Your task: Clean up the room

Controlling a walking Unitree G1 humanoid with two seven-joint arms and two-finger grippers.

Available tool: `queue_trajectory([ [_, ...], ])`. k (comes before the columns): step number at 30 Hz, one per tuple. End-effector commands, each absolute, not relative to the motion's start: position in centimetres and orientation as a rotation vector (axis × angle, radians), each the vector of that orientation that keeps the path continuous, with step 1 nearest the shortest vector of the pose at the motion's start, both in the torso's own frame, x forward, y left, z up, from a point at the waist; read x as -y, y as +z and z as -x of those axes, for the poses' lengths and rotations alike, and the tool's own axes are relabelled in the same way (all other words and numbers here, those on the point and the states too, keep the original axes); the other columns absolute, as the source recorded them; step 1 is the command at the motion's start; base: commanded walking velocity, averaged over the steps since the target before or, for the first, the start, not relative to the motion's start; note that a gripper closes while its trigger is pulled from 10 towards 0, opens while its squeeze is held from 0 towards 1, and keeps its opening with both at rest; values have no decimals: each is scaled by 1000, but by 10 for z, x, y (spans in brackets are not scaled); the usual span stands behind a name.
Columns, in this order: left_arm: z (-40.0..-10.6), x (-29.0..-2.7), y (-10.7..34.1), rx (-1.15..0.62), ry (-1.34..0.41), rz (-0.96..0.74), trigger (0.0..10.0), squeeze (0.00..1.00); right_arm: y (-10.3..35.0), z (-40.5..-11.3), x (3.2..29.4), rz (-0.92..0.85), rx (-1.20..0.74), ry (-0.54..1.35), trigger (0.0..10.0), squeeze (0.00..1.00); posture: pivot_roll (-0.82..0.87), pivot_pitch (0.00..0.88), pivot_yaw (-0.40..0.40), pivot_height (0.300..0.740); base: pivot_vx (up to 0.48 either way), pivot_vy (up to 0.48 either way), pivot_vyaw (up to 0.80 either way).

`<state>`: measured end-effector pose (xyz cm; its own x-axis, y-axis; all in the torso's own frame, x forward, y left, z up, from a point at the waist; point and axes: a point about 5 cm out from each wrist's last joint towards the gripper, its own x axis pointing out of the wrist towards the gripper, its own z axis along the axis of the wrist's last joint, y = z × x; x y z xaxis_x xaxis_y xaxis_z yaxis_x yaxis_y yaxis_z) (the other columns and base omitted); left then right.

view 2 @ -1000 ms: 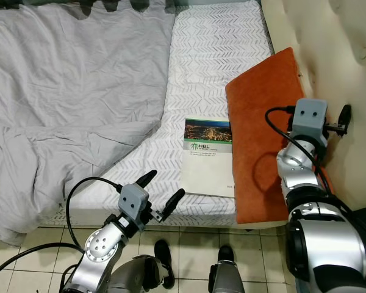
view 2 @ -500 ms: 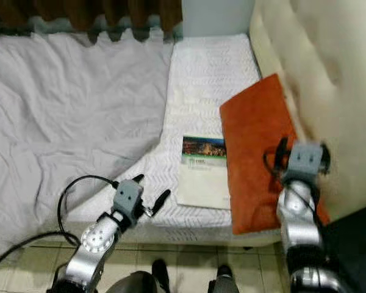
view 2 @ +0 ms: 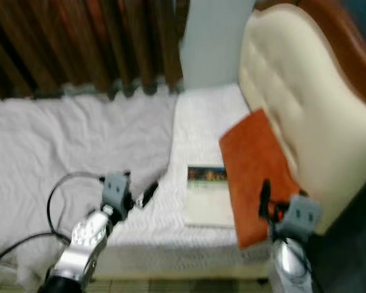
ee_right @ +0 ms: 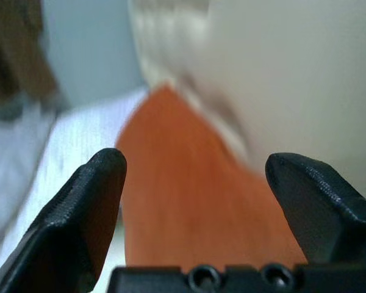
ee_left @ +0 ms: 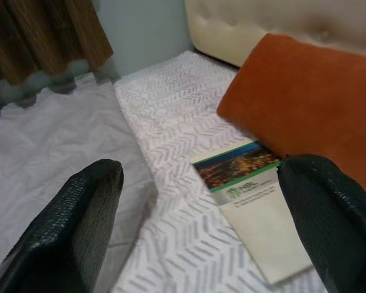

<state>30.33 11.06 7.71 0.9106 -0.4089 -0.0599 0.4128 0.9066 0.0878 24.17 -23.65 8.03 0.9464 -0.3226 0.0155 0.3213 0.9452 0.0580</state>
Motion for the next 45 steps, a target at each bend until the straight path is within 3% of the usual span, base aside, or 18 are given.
queue_trajectory([
  [1, -299, -112, 71, -77, -415, -98, 10000, 0, 81, -243, 231, -63, 3, -280, 10000, 0, -144, 19, 120, 740, 0, 0, 0],
  [8, -299, -100, 63, -103, -406, -84, 10000, 0, 67, -245, 224, 57, -59, -213, 10000, 0, -152, 31, 119, 740, 0, 0, 0],
  [11, -299, -104, 56, -148, -347, 30, 10000, 0, 67, -247, 219, 108, -80, -162, 10000, 0, -165, 45, 97, 740, 0, 0, -729],
  [12, -295, -106, 50, -179, -305, 92, 10000, 0, 67, -247, 218, 140, -104, -116, 10000, 0, -175, 64, 54, 740, 0, 0, 0],
  [14, -293, -105, 48, -183, -298, 93, 10000, 0, 68, -246, 219, 149, -111, -102, 10000, 0, -174, 69, 38, 740, 0, 0, 0],
  [15, -288, -100, 44, -185, -306, 56, 10000, 0, 65, -245, 222, 162, -142, -74, 10000, 0, -163, 71, -9, 740, 0, 0, 0],
  [27, -293, -96, 56, -97, -346, -12, 10000, 0, 65, -261, 222, 181, -155, -35, 10000, 0, -104, 65, -35, 740, 0, 0, 0],
  [45, -301, -93, 60, -94, -357, -62, 10000, 0, 65, -282, 206, 188, -130, 22, 10000, 0, -87, 64, -15, 740, 121, 429, -123],
])
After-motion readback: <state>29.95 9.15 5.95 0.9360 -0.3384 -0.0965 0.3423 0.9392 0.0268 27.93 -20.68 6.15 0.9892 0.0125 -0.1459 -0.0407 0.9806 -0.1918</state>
